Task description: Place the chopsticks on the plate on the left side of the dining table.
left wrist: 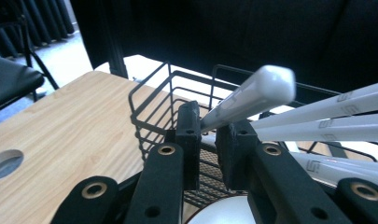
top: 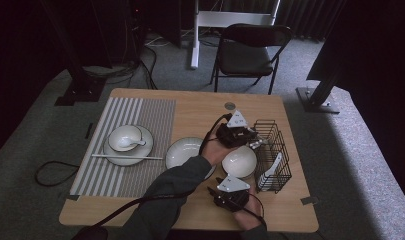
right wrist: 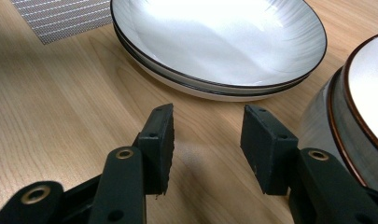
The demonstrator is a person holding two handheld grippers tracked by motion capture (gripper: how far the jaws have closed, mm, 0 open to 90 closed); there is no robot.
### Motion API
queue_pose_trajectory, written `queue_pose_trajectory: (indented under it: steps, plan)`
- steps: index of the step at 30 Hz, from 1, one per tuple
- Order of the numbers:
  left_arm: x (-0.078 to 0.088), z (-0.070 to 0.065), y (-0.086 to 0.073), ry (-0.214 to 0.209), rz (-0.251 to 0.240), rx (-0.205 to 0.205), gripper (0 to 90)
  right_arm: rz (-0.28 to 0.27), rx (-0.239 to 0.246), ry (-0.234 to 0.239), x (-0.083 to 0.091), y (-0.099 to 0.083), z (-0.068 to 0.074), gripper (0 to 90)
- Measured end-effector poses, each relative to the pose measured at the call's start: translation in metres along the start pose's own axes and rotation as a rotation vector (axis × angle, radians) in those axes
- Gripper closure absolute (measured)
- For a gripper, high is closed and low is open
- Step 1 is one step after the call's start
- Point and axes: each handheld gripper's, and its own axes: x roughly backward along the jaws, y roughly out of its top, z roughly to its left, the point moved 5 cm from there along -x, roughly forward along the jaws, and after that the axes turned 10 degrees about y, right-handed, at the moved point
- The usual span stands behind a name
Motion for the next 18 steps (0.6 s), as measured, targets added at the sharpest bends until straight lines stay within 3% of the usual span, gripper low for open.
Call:
queue_pose_trajectory:
  steps: [10, 18]
  plan:
    - [0.008, 0.002, 0.006, 0.038, -0.037, -0.008, 84.0, -0.002, 0.001, 0.000, 0.000, 0.000, 0.000, 53.8]
    - [0.021, 0.006, 0.015, 0.037, -0.070, -0.003, 84.4, -0.005, 0.000, -0.002, 0.000, 0.001, 0.000, 53.8]
